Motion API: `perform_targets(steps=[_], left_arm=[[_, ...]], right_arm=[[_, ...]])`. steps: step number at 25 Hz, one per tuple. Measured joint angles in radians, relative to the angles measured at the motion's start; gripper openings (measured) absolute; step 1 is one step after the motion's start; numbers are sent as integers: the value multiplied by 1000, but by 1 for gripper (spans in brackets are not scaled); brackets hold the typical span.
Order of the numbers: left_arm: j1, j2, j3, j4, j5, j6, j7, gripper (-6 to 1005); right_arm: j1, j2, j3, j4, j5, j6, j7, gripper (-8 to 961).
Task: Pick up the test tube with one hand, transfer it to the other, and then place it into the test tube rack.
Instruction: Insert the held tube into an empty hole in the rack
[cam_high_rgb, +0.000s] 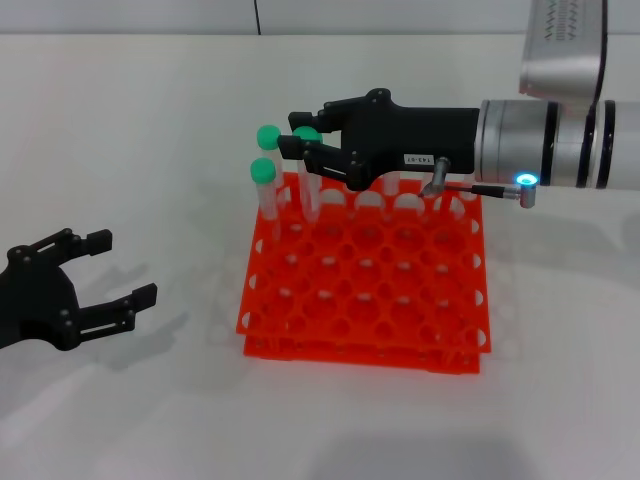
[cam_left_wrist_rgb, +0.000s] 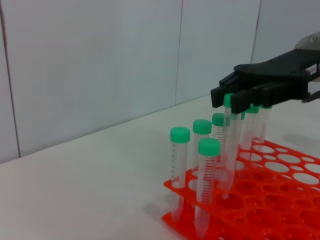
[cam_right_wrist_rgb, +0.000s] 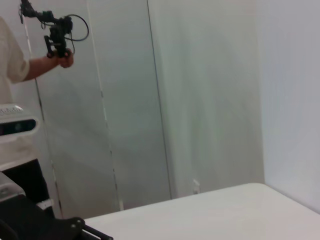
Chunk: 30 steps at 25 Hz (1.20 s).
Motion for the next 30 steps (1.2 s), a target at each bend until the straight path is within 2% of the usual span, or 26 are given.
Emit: perform_targets(steps=[7, 25, 30], left_arm=[[-2, 0, 0, -2, 0, -2, 0, 877], [-13, 0, -3, -2, 0, -8, 0, 877], [-19, 2, -3, -2, 0, -8, 0, 878]], right_arm=[[-2, 0, -91, 0, 63, 62, -25, 265], [-28, 0, -165, -1, 154, 88, -84, 265], [-22, 0, -175, 0, 154, 90, -80, 331]])
